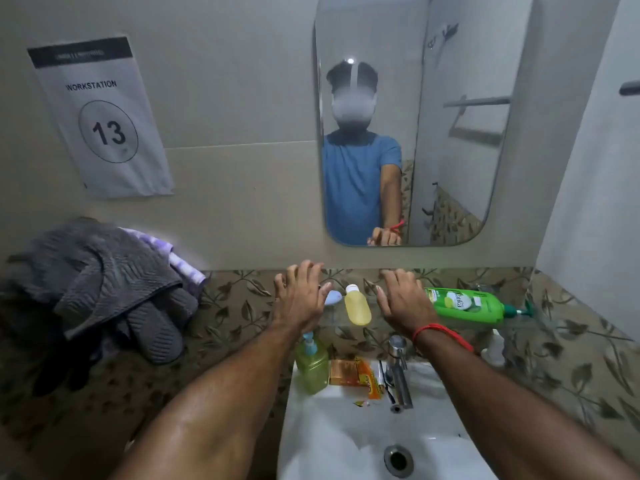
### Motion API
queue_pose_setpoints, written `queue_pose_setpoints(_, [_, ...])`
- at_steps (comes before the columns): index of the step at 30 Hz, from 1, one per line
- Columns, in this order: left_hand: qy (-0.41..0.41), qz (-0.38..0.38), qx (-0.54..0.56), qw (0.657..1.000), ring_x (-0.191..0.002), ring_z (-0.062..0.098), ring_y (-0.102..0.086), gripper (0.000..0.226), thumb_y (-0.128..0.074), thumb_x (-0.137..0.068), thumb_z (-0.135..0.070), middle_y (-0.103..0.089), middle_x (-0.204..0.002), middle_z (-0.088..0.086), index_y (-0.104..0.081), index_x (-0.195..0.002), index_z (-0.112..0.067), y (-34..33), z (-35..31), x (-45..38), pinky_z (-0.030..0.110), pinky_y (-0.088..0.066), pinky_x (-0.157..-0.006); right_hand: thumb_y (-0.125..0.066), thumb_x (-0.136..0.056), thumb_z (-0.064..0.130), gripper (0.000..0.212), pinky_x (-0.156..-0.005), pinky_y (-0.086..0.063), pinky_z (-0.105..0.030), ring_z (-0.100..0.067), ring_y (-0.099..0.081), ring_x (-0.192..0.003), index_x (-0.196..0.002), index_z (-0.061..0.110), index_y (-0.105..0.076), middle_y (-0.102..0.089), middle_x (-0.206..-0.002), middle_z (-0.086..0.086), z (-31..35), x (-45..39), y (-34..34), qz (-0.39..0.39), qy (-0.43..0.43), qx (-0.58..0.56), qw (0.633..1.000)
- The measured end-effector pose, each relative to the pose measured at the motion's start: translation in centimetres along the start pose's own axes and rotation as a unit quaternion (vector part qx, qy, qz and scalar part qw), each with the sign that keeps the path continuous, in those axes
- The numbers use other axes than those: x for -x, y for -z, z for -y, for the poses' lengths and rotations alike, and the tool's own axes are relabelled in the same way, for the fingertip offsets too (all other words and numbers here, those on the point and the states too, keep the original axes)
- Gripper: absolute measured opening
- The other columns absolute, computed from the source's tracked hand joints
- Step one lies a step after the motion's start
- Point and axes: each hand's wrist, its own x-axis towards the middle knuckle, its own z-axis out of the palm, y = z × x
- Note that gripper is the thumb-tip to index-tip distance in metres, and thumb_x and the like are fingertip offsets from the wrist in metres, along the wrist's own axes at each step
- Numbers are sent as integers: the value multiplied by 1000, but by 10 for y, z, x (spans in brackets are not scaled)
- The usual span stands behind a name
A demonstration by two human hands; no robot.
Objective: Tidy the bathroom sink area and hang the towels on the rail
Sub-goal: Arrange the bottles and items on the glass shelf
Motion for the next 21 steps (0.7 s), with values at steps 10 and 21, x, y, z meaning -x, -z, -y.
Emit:
queue_pose_setpoints(10, [24,182,-1,983,-135,30,-40,52,-38,-104,-47,-52,-150,2,-42,-147,-20,-26,-1,-11,50,-27,-109,-52,-94,52,56,-97,-42,-40,-36,-51,-121,-122,4,-58,-56,-128,-21,40,-30,-23,192,-139,-106,966])
queue_pose_setpoints(21, [141,93,246,954,-127,33,-53,37,-53,-101,-26,-59,-135,13,-49,-136,-13,-35,14,-17,43,-39,-102,-73,-80,47,54,-93,-50,-37,-32,-60,-114,-119,12,-59,-66,-121,-14,43,-32,-40,262,-194,-118,938])
